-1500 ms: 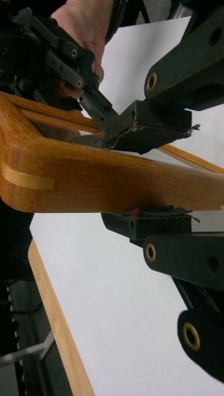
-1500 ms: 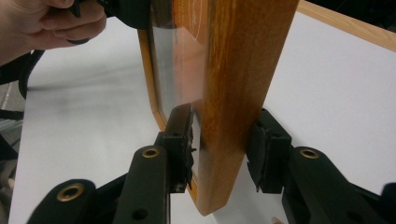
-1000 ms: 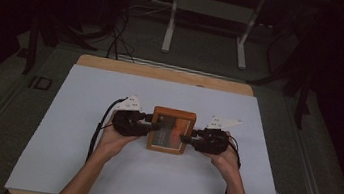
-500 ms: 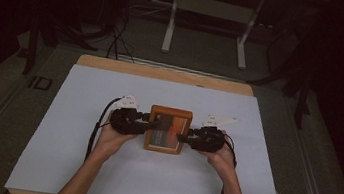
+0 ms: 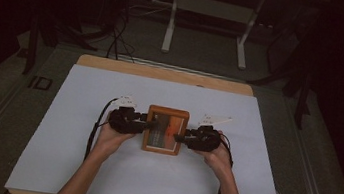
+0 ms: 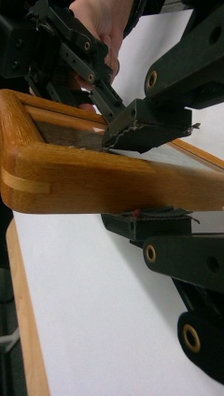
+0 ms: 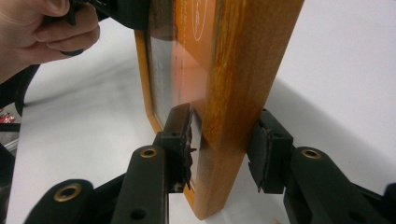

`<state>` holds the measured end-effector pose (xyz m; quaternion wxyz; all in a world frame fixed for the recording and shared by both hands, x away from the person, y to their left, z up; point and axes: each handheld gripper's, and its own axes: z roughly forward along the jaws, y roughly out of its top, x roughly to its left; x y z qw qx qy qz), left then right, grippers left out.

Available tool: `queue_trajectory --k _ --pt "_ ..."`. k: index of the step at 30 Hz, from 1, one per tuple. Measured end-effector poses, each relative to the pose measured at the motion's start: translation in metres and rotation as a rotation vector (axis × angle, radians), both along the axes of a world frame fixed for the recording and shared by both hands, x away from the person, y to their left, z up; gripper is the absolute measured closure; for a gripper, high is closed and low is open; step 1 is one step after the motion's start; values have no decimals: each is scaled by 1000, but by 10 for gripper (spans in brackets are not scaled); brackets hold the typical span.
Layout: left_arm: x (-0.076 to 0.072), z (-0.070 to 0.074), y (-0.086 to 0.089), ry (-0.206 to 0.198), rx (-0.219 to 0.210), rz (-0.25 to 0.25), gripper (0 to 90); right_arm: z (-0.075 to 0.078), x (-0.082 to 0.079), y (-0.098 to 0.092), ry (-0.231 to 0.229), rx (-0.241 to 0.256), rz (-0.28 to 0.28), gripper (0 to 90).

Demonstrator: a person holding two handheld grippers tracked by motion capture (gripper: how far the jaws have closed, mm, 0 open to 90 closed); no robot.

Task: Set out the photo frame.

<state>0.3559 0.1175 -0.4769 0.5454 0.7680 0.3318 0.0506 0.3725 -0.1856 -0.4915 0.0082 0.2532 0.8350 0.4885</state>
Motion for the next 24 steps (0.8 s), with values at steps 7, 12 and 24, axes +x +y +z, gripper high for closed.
queue_trajectory --k 7,12,24 --pt "5 -3 2 17 -16 5 594 0 3 2 8 -4 -3 629" --pt "9 -6 3 25 -28 11 592 -2 5 1 18 6 -10 629" --pt "14 -7 1 45 -33 27 589 -4 10 0 34 15 -14 628"
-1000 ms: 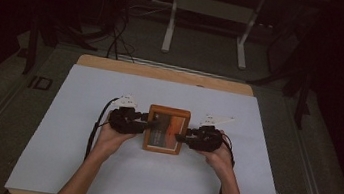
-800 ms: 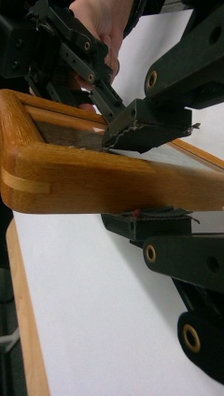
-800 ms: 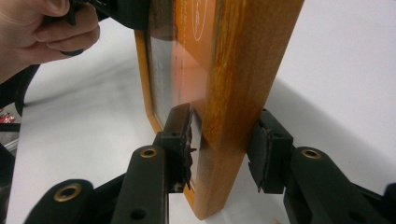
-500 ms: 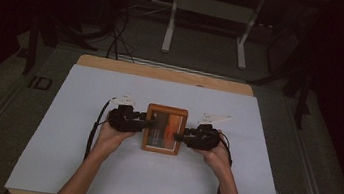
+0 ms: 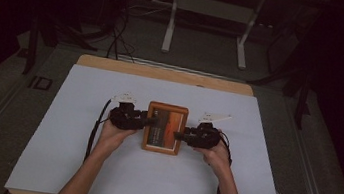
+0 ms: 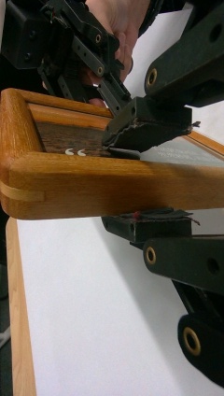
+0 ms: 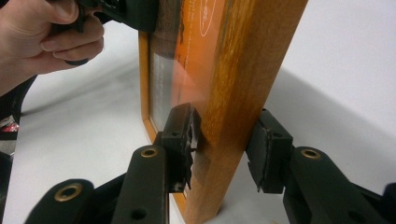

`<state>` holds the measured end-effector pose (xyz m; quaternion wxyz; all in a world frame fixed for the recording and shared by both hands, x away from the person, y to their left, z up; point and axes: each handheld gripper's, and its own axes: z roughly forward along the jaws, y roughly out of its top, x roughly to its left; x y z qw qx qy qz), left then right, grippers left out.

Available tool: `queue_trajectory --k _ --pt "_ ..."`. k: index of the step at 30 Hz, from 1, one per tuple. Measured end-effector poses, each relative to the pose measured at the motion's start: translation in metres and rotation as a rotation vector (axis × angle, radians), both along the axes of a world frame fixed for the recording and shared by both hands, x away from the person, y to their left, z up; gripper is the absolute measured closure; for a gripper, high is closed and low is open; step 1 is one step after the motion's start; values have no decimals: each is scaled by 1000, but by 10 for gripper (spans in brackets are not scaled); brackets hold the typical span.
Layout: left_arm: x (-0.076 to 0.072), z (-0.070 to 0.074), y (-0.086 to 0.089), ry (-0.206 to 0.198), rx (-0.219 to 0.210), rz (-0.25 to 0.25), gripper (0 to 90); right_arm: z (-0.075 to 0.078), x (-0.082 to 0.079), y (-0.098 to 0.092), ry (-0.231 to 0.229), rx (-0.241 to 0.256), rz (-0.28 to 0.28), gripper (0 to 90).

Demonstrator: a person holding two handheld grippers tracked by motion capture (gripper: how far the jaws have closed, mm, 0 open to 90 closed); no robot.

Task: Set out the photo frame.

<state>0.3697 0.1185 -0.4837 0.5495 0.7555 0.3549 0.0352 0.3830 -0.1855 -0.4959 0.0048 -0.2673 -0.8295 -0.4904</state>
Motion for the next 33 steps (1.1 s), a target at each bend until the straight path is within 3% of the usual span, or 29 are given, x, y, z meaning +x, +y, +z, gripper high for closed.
queue_trajectory --k 14,23,25,26,33 --pt "-1 2 -3 -4 24 10 544 3 -1 2 -17 -26 2 613" --pt "-2 3 -3 -4 22 5 527 8 1 -6 -29 -11 -35 560" --pt "-2 3 -3 -5 25 6 548 8 1 -6 -30 -10 -35 568" --pt "-3 3 -2 1 26 10 593 8 0 -6 -27 -5 -24 640" --pt "-4 3 0 -2 30 7 599 9 0 -6 -25 -6 -26 653"
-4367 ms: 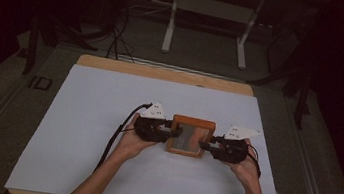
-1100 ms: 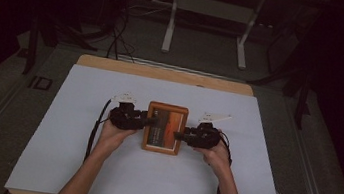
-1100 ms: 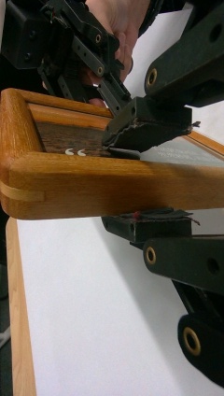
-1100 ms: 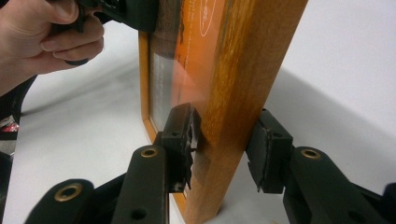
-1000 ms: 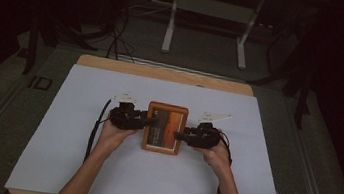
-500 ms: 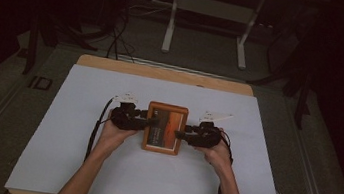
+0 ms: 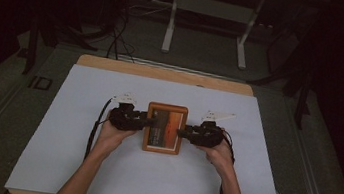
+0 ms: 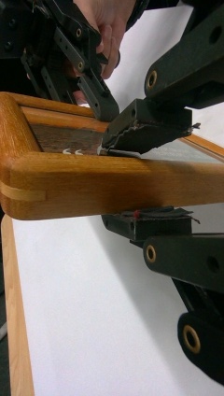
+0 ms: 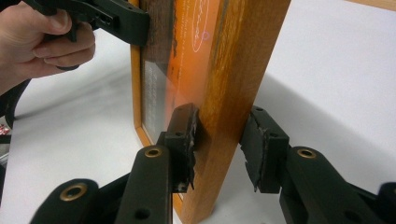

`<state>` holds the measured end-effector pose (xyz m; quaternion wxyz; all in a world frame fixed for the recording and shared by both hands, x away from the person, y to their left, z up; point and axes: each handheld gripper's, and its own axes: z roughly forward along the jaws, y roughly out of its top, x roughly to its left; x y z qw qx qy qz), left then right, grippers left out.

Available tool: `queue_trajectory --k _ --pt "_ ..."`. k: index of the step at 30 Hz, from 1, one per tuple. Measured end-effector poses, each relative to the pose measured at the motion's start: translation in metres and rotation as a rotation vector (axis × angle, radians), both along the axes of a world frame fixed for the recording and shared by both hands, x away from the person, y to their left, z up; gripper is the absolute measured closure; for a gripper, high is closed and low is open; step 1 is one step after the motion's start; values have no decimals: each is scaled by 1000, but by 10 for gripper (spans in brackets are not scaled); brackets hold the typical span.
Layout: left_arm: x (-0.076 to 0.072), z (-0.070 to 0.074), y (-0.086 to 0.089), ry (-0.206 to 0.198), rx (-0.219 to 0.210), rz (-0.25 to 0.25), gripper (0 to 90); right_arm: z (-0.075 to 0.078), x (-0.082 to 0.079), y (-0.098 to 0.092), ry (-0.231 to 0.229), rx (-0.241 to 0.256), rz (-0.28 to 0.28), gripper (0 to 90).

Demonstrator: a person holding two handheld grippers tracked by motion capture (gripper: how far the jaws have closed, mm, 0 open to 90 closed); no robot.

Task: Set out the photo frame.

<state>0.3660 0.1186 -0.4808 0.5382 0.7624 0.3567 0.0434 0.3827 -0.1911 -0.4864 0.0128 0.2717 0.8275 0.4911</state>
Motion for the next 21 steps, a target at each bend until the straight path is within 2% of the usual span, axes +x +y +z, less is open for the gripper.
queue_trajectory --k 10,16,21 --pt "1 0 0 -1 1 1 587 -1 0 -1 1 6 7 649" --pt "-1 1 4 11 -11 30 476 0 -3 -7 2 -3 0 543" --pt "-9 7 13 -1 1 40 458 3 -8 -16 6 -19 -7 492"
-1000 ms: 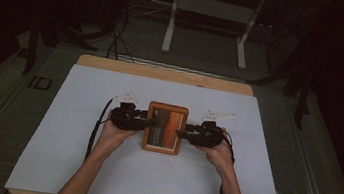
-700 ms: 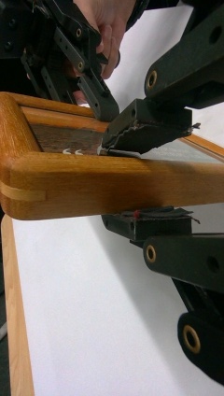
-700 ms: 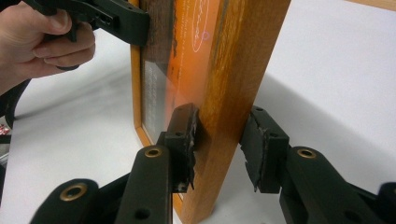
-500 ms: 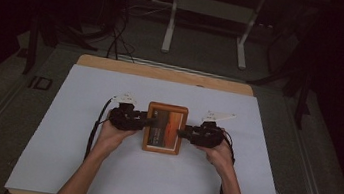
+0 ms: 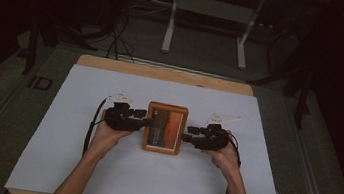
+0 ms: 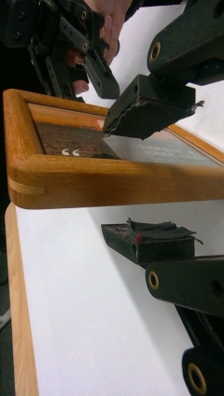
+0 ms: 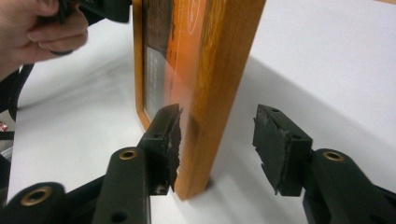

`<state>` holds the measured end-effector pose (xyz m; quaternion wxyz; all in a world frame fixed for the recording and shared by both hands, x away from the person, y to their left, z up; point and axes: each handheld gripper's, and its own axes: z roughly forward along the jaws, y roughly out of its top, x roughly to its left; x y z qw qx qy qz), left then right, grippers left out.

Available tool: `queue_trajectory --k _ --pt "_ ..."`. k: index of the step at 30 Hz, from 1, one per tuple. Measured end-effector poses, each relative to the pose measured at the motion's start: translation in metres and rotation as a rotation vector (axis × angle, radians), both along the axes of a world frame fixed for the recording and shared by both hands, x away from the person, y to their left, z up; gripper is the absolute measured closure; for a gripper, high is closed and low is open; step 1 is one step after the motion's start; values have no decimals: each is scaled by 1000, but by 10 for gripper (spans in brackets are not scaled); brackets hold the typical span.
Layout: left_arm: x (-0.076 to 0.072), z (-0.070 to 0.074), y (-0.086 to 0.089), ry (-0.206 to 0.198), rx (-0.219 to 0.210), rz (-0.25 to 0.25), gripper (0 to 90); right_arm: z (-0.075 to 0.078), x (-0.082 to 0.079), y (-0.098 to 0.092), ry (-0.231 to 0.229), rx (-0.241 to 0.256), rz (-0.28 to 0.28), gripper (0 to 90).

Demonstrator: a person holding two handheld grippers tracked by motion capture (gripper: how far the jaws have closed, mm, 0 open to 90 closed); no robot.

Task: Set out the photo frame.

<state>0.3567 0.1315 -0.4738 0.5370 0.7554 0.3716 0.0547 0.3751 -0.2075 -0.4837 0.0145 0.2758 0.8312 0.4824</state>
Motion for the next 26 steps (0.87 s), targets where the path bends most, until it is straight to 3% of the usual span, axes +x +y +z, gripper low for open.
queue_trajectory --k 15,22,23,25,26 --pt "-28 6 26 -36 46 57 445 6 -20 -38 -6 -75 -59 415" --pt "-46 -11 40 -36 161 135 424 -3 -30 -59 2 -113 -129 378" --pt "-46 -11 40 -36 161 135 418 -5 -31 -63 2 -126 -150 367" --pt "-53 -23 50 -17 245 218 391 -12 -33 -71 -4 -166 -207 327" --pt "-53 -23 50 -17 245 218 380 -15 -33 -76 -5 -188 -245 299"
